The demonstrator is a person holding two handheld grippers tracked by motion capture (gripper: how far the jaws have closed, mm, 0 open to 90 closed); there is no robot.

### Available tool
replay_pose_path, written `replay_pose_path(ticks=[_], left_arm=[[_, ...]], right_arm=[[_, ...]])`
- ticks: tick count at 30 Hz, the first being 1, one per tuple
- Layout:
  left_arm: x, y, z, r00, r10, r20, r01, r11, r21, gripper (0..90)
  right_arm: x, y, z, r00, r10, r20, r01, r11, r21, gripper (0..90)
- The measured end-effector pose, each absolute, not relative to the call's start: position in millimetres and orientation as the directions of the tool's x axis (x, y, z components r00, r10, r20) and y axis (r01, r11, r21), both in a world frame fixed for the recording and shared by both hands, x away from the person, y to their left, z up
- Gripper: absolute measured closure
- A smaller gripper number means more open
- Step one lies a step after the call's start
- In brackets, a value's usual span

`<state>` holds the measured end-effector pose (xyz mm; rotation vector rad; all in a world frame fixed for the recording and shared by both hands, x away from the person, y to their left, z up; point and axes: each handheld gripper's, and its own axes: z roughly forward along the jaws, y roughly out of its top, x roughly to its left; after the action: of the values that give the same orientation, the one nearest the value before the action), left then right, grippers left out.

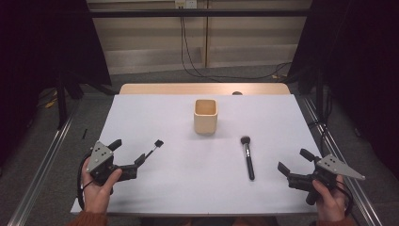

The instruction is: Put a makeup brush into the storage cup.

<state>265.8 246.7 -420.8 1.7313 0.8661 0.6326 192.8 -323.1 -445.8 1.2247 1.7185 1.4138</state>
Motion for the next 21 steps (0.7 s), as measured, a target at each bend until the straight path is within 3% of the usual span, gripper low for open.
replay_pose_path(ticks=[21], left_arm=[[286, 230, -413, 0.612, 0.791, -0.011, 0.237, -0.17, 0.957, 4.4]], right_arm=[[194, -322, -446, -0.402, 0.911, 0.088, 0.265, 0.024, 0.964, 0.0]])
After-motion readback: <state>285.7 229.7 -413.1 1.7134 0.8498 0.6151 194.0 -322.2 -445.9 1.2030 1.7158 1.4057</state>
